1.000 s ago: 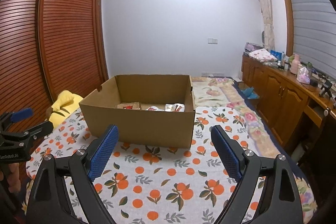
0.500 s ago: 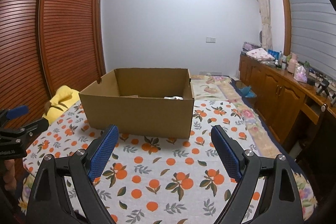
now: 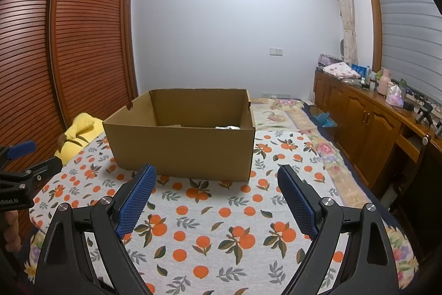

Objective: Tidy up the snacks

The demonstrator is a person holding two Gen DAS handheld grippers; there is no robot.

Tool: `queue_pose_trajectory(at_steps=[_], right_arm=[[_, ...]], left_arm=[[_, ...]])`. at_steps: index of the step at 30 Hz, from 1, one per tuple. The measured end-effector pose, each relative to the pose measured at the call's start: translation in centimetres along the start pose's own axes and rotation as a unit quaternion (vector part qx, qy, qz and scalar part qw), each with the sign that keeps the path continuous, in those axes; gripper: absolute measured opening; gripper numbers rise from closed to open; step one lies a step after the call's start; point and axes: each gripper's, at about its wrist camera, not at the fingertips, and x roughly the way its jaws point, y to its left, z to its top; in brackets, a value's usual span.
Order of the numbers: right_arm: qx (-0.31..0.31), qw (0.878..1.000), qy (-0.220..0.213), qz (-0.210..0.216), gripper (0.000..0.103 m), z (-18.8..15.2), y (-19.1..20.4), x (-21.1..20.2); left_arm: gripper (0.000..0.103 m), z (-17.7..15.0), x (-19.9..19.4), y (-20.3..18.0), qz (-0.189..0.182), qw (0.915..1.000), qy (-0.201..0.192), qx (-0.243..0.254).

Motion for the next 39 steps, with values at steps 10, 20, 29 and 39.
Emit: queue_pose_trajectory(at_steps=[10,20,29,39], right_arm=[[0.001,1.000,0.000,-0.002,0.092,-0.09,-0.17,0.01],[0.002,1.000,0.001,-0.002,0.092,-0.24,-0.29,-0.05],[0.002,1.000,0.002,-0.002,0.092,-0.31,-0.13,-0.03],[0.003,1.000,0.002,-0.004,0.092,-0.38,-0.07,-0.05]], left_arm=[[0.103,0.03,-0.05,-0.02,0.000,1.0000,0.000,0.001],[0.103,0.04,-0.04,-0.15,-0.001,1.0000,0.000,-0.001],[0.103,-0.12,0.09,-0.33,0.000,1.0000,0.002,-0.002],[0.103,-0.19,0.06,-0.41,0.000,1.0000,0.001,-0.001]])
